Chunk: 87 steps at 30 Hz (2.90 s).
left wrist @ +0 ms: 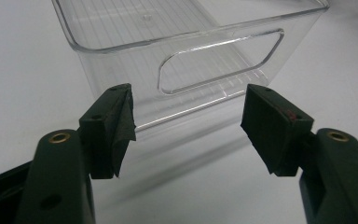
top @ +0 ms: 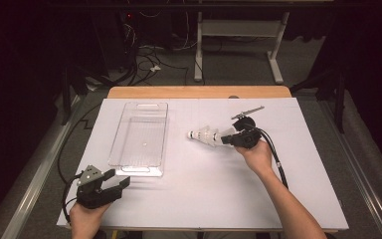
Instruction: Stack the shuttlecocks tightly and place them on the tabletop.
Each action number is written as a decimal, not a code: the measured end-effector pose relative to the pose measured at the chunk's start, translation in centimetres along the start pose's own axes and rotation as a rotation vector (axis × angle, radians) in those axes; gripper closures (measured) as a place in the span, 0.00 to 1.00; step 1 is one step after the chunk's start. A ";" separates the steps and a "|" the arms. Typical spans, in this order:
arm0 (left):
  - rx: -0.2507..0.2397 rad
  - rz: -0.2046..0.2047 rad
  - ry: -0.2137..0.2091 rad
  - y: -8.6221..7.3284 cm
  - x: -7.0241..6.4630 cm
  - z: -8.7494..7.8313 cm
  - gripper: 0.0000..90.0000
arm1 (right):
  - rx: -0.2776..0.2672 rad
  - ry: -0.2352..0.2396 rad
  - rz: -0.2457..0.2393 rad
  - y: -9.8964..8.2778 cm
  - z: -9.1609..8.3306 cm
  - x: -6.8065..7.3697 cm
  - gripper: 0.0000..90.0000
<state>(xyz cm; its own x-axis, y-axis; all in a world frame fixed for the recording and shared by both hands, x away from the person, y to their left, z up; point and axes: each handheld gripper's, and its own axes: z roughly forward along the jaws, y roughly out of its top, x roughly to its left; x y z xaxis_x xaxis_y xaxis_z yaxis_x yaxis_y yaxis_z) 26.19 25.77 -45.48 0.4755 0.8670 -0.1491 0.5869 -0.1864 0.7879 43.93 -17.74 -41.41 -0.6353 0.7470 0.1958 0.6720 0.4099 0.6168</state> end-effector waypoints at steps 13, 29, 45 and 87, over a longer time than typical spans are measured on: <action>0.013 0.009 -0.010 0.0 -0.2 0.1 0.39 | 0.001 0.013 0.008 0.2 0.9 0.1 1.00; 0.011 0.007 -0.012 0.0 -0.2 0.2 0.39 | 0.000 0.020 0.007 0.5 1.5 0.3 1.00; 0.012 0.009 -0.014 0.0 -0.2 0.2 0.39 | -0.008 0.031 0.002 0.9 2.2 0.6 1.00; 0.015 0.012 -0.015 -0.1 -0.3 0.2 0.39 | -0.033 0.047 0.014 1.4 3.6 0.4 1.00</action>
<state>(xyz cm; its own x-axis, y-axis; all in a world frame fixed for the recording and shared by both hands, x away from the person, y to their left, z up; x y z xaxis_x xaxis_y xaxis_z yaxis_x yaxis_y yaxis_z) 26.14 25.43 -45.61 0.4927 0.8574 -0.1488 0.5904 -0.2037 0.7810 46.03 -14.99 -43.24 -0.6434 0.7269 0.2401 0.6689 0.3812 0.6381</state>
